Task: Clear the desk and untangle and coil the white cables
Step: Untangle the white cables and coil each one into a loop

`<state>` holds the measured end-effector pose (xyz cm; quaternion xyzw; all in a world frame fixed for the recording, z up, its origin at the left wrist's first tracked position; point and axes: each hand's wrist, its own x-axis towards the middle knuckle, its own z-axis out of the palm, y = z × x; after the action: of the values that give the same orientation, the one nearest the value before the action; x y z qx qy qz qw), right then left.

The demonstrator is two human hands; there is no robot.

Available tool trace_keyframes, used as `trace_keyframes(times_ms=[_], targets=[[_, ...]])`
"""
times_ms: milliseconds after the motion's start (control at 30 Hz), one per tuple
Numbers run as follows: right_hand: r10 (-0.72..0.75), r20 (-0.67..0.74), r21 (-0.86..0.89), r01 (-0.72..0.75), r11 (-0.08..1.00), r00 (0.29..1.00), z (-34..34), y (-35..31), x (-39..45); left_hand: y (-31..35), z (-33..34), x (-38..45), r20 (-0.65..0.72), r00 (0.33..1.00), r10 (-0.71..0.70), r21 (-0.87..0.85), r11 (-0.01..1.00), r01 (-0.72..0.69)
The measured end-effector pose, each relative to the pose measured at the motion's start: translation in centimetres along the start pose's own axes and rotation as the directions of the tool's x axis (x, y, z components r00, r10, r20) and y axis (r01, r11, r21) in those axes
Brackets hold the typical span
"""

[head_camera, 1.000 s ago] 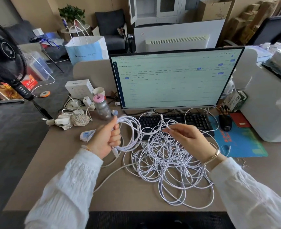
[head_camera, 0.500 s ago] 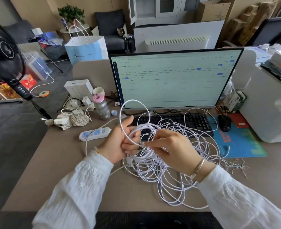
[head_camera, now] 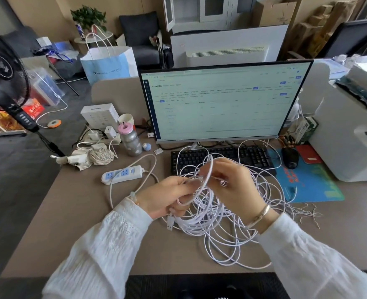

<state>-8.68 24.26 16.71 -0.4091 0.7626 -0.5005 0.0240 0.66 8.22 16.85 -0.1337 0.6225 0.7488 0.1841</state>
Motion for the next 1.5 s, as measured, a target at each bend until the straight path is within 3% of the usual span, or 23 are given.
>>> trace_keyframes(times_ms=[67,133,233,333,400,467,567,633,733,833,933,1067,1167,1300,1367,1500], targets=[[0.248,0.101,0.367,-0.268,0.891,0.963,-1.1,-0.4,-0.1,0.1,-0.1,-0.1,-0.161,0.984,0.074,0.153,0.987,-0.049],[0.345,0.150,0.430,-0.375,0.821,0.927,-1.6,-0.7,-0.2,0.2,-0.2,0.2,-0.261,0.955,0.144,0.270,0.960,-0.071],[0.353,0.100,0.275,-0.367,0.889,0.930,-1.1,-1.6,-0.1,0.5,-0.1,0.5,-0.290,0.937,0.193,0.237,0.963,-0.126],[0.356,0.049,0.243,-0.357,0.902,0.933,-0.8,-1.1,-0.1,0.8,0.0,0.5,-0.276,0.945,0.178,-0.079,0.975,-0.207],[0.336,0.085,0.201,-0.346,0.916,0.938,-0.7,-0.8,-0.4,0.9,-0.5,0.6,-0.255,0.954,0.157,-0.324,0.916,-0.238],[0.293,0.132,0.104,-0.307,0.946,0.947,-0.4,-0.4,-1.0,0.9,-0.7,0.9,-0.246,0.959,0.139,-0.438,0.867,-0.238],[0.242,0.043,-0.155,-0.232,0.960,0.969,0.2,1.2,-1.6,1.2,-0.7,0.9,-0.214,0.971,0.102,-0.558,0.804,-0.208],[0.202,-0.019,-0.219,-0.201,0.955,0.979,0.6,2.0,-1.7,1.5,-0.8,0.6,-0.157,0.984,0.084,-0.599,0.784,-0.162],[0.216,-0.027,-0.192,-0.217,0.957,0.976,1.3,3.3,-1.8,2.2,-1.0,0.3,-0.055,0.998,0.036,-0.535,0.843,-0.060],[0.395,0.275,0.068,-0.427,0.901,0.877,1.5,3.4,-2.0,2.9,-1.3,0.1,-0.043,0.999,-0.016,-0.454,0.891,-0.005],[0.360,0.433,0.189,-0.474,0.860,0.826,1.2,3.7,-2.3,3.6,-2.1,-0.3,-0.088,0.993,-0.080,-0.362,0.931,0.043],[0.317,0.359,0.179,-0.398,0.900,0.878,0.7,4.7,-1.6,4.1,-3.5,-1.4,-0.168,0.974,-0.152,-0.192,0.974,0.119],[0.283,0.221,0.093,-0.309,0.946,0.933,0.3,5.3,-0.4,3.8,-3.9,-2.0,-0.204,0.961,-0.189,-0.102,0.980,0.171],[0.273,0.038,0.061,-0.275,0.960,0.961,0.3,5.0,1.4,3.2,-3.8,-2.1,-0.142,0.966,-0.216,-0.150,0.969,0.195],[0.289,0.087,0.037,-0.293,0.955,0.953,0.4,5.1,1.8,3.1,-3.9,-2.1,-0.088,0.976,-0.197,-0.249,0.953,0.170],[0.326,0.335,0.105,-0.379,0.919,0.884,-0.1,6.2,1.5,4.0,-5.5,-3.2,0.004,0.997,-0.077,-0.411,0.909,0.072]])
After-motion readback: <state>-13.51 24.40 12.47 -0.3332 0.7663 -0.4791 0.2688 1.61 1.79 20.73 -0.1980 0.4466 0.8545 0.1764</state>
